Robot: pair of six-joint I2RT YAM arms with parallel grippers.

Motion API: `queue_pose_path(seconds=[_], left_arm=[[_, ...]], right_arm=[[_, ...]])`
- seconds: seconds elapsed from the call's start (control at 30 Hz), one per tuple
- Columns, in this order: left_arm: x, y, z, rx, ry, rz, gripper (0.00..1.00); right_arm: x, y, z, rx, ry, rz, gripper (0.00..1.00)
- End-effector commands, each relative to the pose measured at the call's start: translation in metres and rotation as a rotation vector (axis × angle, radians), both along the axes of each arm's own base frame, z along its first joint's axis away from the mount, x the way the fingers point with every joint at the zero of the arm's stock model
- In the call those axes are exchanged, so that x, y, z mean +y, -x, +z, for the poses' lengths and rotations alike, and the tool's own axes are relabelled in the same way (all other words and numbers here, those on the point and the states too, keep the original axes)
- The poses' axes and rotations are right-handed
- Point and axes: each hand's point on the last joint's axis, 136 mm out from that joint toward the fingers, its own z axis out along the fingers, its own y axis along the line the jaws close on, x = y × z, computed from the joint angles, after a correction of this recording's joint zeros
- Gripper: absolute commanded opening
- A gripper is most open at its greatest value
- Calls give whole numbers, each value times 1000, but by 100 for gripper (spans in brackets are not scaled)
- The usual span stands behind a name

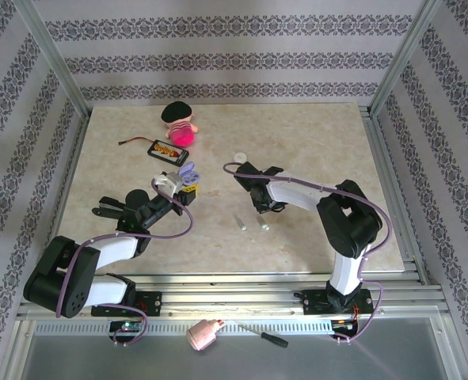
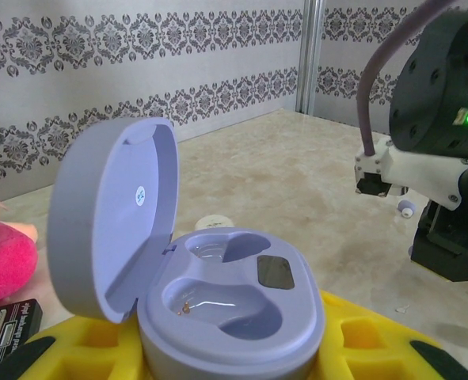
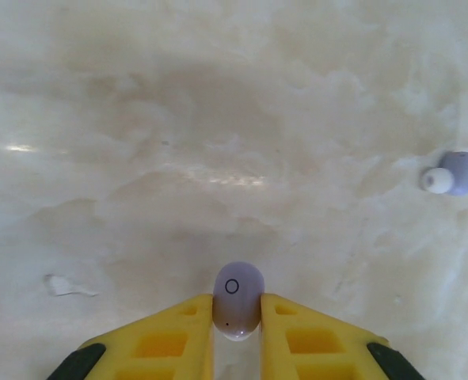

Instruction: Insert the wireless bluetooth earbuds into the charging case

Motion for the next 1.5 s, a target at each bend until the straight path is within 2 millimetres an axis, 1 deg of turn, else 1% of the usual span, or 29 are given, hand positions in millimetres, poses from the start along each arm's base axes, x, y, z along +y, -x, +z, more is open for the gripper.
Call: queue_pose_path(seconds=[0.0,0.3,0.6,0.83,1.07,1.2,1.4,1.47], left_arm=[[0,-1,12,-41,26,-14,22],[-6,-2,12,-36,42,-54,22],[-17,-9,15,-15,87,-91,21],[-38,-12,11,-17,107,-142,21],[-48,-14,10,3,110,-164,21],[-56,-11,10,3,101,-191,21],[-61,-8,12,1,101,-215,21],[-62,-7,13,1,104,-221,21]], right_arm=[[21,-3,15,-42,-175,-15,18],[45,-7,51,-126,-455,-43,18],[50,-10,84,-221,-528,-11,19],[69,-6,120,-261,-587,65,20],[97,-5,158,-332,-628,180,20],[123,-4,177,-352,-676,254,20],[157,-5,197,-371,-738,341,20],[168,-5,199,-362,-763,359,20]])
